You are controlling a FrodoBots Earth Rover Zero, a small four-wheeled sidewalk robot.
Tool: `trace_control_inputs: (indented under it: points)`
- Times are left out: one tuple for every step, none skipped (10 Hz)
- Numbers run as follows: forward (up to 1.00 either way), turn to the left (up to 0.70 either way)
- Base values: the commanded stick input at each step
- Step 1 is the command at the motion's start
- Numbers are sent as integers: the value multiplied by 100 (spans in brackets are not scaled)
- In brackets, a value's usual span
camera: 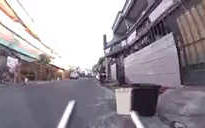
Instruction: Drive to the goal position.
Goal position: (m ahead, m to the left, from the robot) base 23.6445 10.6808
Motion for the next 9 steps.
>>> trace_control_inputs:
  points:
    - [85, 0]
    - [85, 0]
    - [85, 0]
    - [85, 0]
    - [85, 0]
    - [85, 0]
    - [85, 0]
    - [85, 0]
    - [85, 0]
